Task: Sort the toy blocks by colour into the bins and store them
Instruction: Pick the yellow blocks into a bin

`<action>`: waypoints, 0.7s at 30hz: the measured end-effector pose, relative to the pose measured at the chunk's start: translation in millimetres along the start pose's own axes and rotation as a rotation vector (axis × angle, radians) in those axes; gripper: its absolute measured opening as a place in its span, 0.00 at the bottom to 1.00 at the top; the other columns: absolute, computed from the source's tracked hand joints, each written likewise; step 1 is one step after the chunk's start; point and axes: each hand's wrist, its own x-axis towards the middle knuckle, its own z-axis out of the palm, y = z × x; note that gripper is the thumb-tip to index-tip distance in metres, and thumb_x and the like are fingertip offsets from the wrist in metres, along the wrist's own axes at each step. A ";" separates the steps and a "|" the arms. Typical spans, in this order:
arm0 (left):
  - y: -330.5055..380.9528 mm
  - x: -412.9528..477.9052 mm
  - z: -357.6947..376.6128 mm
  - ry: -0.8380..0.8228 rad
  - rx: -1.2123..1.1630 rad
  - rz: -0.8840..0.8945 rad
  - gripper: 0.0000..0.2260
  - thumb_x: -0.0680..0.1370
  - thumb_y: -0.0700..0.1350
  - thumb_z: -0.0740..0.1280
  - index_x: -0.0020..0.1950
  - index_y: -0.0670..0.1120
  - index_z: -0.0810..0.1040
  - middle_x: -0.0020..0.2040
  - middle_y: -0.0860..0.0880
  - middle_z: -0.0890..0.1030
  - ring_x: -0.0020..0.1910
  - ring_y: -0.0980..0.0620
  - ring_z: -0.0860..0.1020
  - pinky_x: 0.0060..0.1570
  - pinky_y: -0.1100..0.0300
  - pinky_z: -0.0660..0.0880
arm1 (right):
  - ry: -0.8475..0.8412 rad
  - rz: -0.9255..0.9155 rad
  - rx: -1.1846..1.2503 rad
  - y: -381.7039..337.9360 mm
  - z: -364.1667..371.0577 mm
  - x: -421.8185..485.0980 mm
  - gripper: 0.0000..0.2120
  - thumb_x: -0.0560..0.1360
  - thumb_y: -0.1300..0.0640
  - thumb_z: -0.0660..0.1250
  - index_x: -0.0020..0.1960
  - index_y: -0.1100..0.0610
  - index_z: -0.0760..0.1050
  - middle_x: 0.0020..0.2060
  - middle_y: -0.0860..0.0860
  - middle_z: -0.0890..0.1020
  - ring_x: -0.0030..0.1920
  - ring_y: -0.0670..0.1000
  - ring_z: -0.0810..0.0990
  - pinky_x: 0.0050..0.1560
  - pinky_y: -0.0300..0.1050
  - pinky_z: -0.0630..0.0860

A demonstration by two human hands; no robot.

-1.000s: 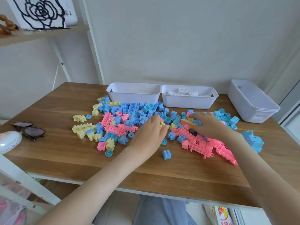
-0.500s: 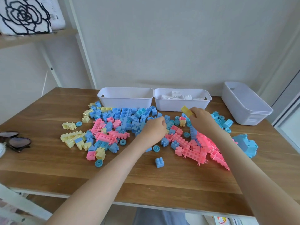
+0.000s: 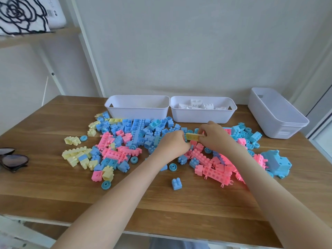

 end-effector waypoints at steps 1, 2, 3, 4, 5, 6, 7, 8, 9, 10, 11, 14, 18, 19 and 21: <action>-0.8 0.0 -2.5 0.000 -0.002 -0.002 0.05 0.77 0.45 0.63 0.49 0.45 0.73 0.40 0.51 0.73 0.38 0.54 0.71 0.31 0.63 0.65 | 0.011 0.005 0.007 -0.2 -1.3 0.3 0.10 0.76 0.59 0.61 0.56 0.58 0.75 0.48 0.52 0.72 0.47 0.48 0.69 0.46 0.39 0.66; -2.2 -0.7 -3.7 0.000 -0.005 -0.001 0.03 0.78 0.44 0.63 0.50 0.46 0.73 0.41 0.51 0.74 0.37 0.56 0.70 0.31 0.64 0.64 | 0.015 0.018 0.016 -0.7 -3.1 -0.9 0.10 0.76 0.59 0.60 0.55 0.58 0.75 0.48 0.52 0.73 0.47 0.48 0.70 0.46 0.39 0.66; -4.1 -0.1 -5.7 -0.002 -0.013 -0.001 0.02 0.78 0.44 0.63 0.49 0.47 0.73 0.41 0.52 0.73 0.36 0.57 0.70 0.31 0.64 0.64 | 0.017 0.031 0.026 -1.7 -5.8 -0.6 0.10 0.77 0.60 0.60 0.55 0.58 0.75 0.48 0.53 0.75 0.46 0.48 0.70 0.45 0.40 0.66; -4.8 -1.9 -9.1 -0.006 -0.019 0.002 0.02 0.78 0.44 0.63 0.49 0.47 0.72 0.39 0.53 0.73 0.35 0.58 0.69 0.30 0.64 0.63 | 0.023 0.040 0.037 -2.9 -8.9 -0.8 0.09 0.77 0.60 0.59 0.55 0.58 0.75 0.48 0.53 0.76 0.46 0.49 0.71 0.45 0.40 0.67; -5.4 -3.1 -12.5 -0.012 -0.027 0.004 0.02 0.79 0.45 0.63 0.48 0.47 0.72 0.38 0.54 0.72 0.34 0.58 0.69 0.30 0.64 0.63 | 0.040 0.045 0.056 -4.6 -12.3 -0.7 0.09 0.76 0.60 0.59 0.54 0.58 0.75 0.48 0.54 0.77 0.45 0.50 0.71 0.43 0.41 0.67; -6.3 -4.9 -16.9 -0.004 -0.038 0.006 0.03 0.79 0.46 0.62 0.48 0.47 0.72 0.38 0.54 0.72 0.34 0.58 0.69 0.30 0.64 0.63 | 0.069 0.045 0.087 -7.7 -16.0 -0.3 0.09 0.76 0.60 0.59 0.54 0.58 0.75 0.46 0.54 0.78 0.43 0.51 0.72 0.40 0.41 0.68; -8.5 -4.1 -21.3 0.015 -0.057 0.007 0.05 0.79 0.47 0.62 0.48 0.46 0.73 0.38 0.54 0.72 0.34 0.58 0.70 0.31 0.64 0.64 | 0.103 0.040 0.134 -12.3 -19.9 1.3 0.09 0.76 0.60 0.59 0.53 0.57 0.75 0.43 0.54 0.79 0.40 0.51 0.74 0.36 0.42 0.68; -9.9 -4.6 -27.4 0.052 -0.071 0.009 0.07 0.80 0.47 0.60 0.49 0.45 0.73 0.37 0.53 0.72 0.34 0.57 0.70 0.31 0.63 0.65 | 0.135 0.029 0.191 -17.9 -23.6 3.2 0.08 0.76 0.60 0.59 0.52 0.56 0.75 0.40 0.54 0.80 0.37 0.52 0.74 0.33 0.42 0.69; -12.5 -3.1 -36.3 0.100 -0.071 0.018 0.08 0.81 0.46 0.58 0.50 0.44 0.74 0.37 0.52 0.73 0.34 0.57 0.70 0.30 0.63 0.64 | 0.162 0.014 0.250 -26.2 -27.2 8.3 0.08 0.76 0.60 0.58 0.51 0.56 0.75 0.37 0.55 0.81 0.33 0.52 0.74 0.32 0.42 0.69; -14.8 -1.4 -47.7 0.157 -0.054 0.032 0.09 0.81 0.45 0.56 0.51 0.44 0.74 0.38 0.51 0.73 0.33 0.56 0.70 0.30 0.62 0.63 | 0.182 -0.002 0.300 -35.3 -29.9 15.3 0.08 0.75 0.60 0.58 0.50 0.55 0.75 0.35 0.54 0.80 0.31 0.51 0.73 0.31 0.42 0.69; -18.8 2.7 -59.4 0.230 -0.034 0.054 0.10 0.81 0.44 0.55 0.51 0.43 0.74 0.39 0.49 0.74 0.34 0.54 0.70 0.30 0.61 0.63 | 0.198 -0.022 0.327 -44.5 -31.8 24.1 0.07 0.75 0.60 0.58 0.49 0.55 0.75 0.32 0.54 0.79 0.29 0.51 0.72 0.30 0.42 0.68; -38.6 21.3 -98.9 0.418 -0.009 0.105 0.10 0.82 0.43 0.54 0.51 0.44 0.75 0.46 0.46 0.73 0.41 0.48 0.72 0.35 0.58 0.62 | 0.257 -0.083 0.331 -70.4 -34.7 59.2 0.07 0.75 0.60 0.59 0.50 0.56 0.75 0.31 0.51 0.76 0.29 0.48 0.70 0.30 0.41 0.67; -79.7 57.8 -127.7 0.310 0.071 0.111 0.10 0.82 0.45 0.55 0.53 0.51 0.77 0.53 0.46 0.76 0.51 0.46 0.74 0.46 0.56 0.69 | 0.238 -0.090 0.380 -98.8 -26.8 108.6 0.09 0.75 0.62 0.59 0.52 0.60 0.76 0.40 0.52 0.76 0.36 0.50 0.72 0.30 0.35 0.66; -87.3 65.2 -129.1 0.263 0.076 0.101 0.10 0.82 0.45 0.56 0.54 0.51 0.77 0.54 0.45 0.77 0.52 0.45 0.75 0.49 0.54 0.71 | 0.206 -0.074 0.375 -104.8 -21.4 119.4 0.10 0.75 0.62 0.59 0.53 0.60 0.76 0.42 0.52 0.77 0.38 0.51 0.73 0.30 0.35 0.66; -100.3 78.3 -130.1 0.210 0.070 0.059 0.11 0.82 0.45 0.56 0.57 0.52 0.78 0.55 0.45 0.78 0.53 0.44 0.76 0.53 0.50 0.73 | 0.154 -0.070 0.314 -115.3 -7.7 139.3 0.11 0.74 0.61 0.60 0.55 0.61 0.75 0.45 0.54 0.77 0.42 0.52 0.73 0.34 0.39 0.68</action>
